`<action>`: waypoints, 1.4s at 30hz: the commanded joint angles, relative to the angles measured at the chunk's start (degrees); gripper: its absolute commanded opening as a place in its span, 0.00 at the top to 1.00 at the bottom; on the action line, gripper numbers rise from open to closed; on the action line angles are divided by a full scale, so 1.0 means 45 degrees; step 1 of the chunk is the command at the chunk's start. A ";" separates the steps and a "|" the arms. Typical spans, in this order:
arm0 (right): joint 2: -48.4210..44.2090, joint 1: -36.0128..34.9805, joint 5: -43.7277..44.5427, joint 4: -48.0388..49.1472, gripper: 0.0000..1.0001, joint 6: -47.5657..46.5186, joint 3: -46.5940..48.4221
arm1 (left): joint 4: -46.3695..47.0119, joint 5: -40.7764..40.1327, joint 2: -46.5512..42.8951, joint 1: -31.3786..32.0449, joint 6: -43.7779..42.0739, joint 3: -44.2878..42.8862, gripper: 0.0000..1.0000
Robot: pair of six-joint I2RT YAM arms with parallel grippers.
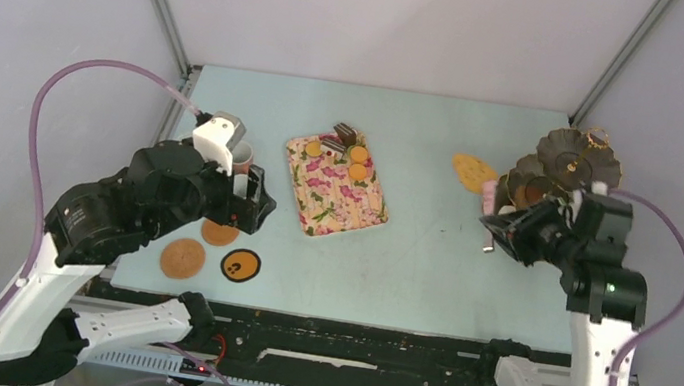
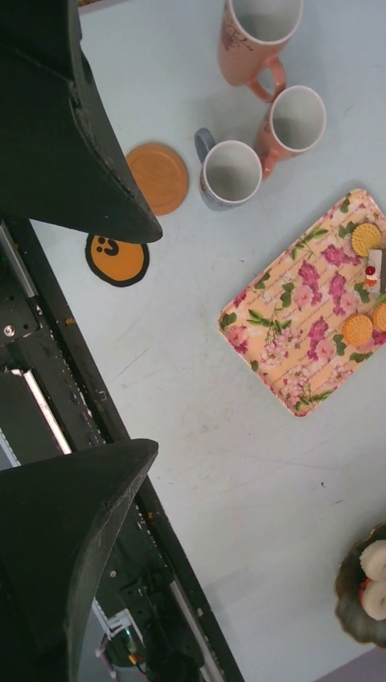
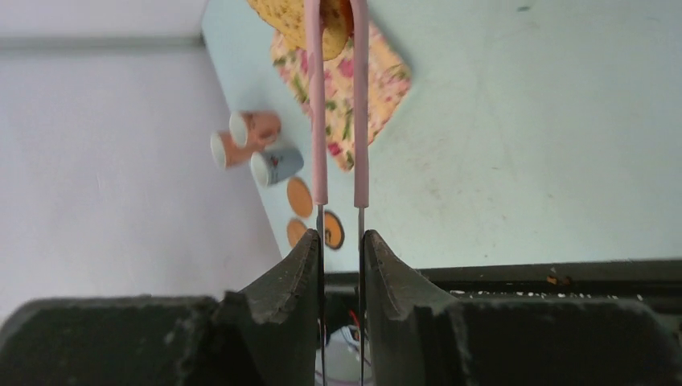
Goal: Serve the afternoon tea
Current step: Place the desert on the desert table.
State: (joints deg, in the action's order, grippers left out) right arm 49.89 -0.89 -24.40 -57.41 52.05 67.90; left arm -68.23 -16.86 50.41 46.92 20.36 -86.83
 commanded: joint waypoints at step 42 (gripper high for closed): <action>0.2814 1.1862 -0.2477 0.1633 1.00 -0.4455 -0.0669 | 0.0327 -0.3117 -0.0390 0.1918 -0.1828 0.0583 0.00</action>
State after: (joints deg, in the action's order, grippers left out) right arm 59.55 53.41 -32.18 -54.13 37.06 62.52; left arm -68.23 -28.42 47.99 55.18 13.76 -84.27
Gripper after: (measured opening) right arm 0.253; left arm 0.996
